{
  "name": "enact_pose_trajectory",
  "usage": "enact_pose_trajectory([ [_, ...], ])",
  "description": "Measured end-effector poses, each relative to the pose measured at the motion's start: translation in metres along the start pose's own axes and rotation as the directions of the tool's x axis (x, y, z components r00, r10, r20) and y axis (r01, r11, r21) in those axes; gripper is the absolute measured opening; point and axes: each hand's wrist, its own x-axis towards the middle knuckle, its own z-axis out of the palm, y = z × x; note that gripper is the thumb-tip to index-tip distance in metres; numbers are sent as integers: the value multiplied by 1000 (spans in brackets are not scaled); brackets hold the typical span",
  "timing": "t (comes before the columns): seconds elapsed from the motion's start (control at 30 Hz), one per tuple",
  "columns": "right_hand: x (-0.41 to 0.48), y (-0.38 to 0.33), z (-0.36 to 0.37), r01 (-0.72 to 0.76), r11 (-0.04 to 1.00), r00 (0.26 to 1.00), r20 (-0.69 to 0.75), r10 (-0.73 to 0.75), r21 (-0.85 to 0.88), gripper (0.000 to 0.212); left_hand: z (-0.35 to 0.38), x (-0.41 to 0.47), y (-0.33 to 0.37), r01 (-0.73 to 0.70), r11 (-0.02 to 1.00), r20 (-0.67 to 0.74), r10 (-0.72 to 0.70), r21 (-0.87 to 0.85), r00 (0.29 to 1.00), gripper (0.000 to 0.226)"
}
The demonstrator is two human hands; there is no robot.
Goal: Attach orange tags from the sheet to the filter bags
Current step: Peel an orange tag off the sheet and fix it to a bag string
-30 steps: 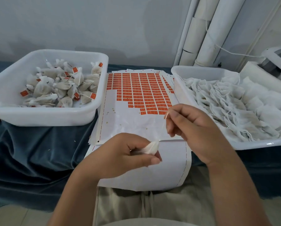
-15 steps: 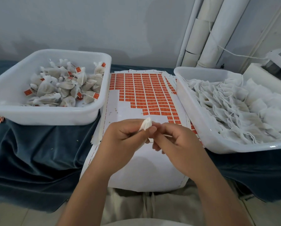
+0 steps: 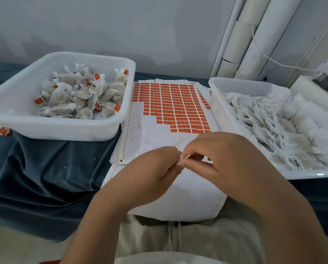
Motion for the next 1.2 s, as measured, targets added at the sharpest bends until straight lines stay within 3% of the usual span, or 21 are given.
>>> enact_pose_trajectory([
  [0.07, 8, 1, 0, 5, 998, 1000, 10, -5, 69, 13, -1, -3, 2, -5, 990, 41, 10, -140, 999, 32],
  [0.13, 16, 7, -1, -100, 969, 995, 44, 92, 224, 13, -3, -4, 2, -2, 956, 61, 21, -295, 998, 27],
  [0.23, 23, 17, -2, -270, 789, 963, 164, 215, 552, 10, -3, -3, 1, -80, 916, 27, 98, -392, 995, 27],
  [0.33, 18, 20, 4, -310, 619, 951, 234, 203, 722, 13, -3, -3, 0, -61, 830, 23, 88, -555, 996, 31],
  [0.5, 4, 11, 22, -190, 542, 956, 29, 292, 818, 10, 2, -1, -1, -40, 621, -17, 43, -783, 999, 39],
  [0.57, 0, 6, 28, -176, 582, 936, -48, 349, 794, 14, 5, 0, -1, -37, 563, -22, 34, -826, 999, 40],
  [0.63, -3, 2, 30, -165, 687, 926, -130, 356, 708, 15, 7, 1, -1, -24, 504, -17, 19, -864, 1000, 40],
  [0.77, -9, -1, 27, -12, 906, 944, -295, 150, 424, 16, 7, 2, -1, -3, 437, -15, -24, -899, 1000, 40],
  [0.93, -7, 3, 16, 30, 938, 983, -179, 34, 345, 13, 0, 0, -1, 65, 546, 17, -92, -835, 996, 40],
  [1.07, -6, 2, 17, 1, 937, 974, -212, 77, 348, 14, -4, -1, 2, 129, 628, 74, -113, -768, 991, 41],
  [1.2, -6, 0, 24, -90, 933, 956, -231, 179, 348, 17, -2, 1, 4, 153, 639, 61, -165, -754, 984, 43],
])
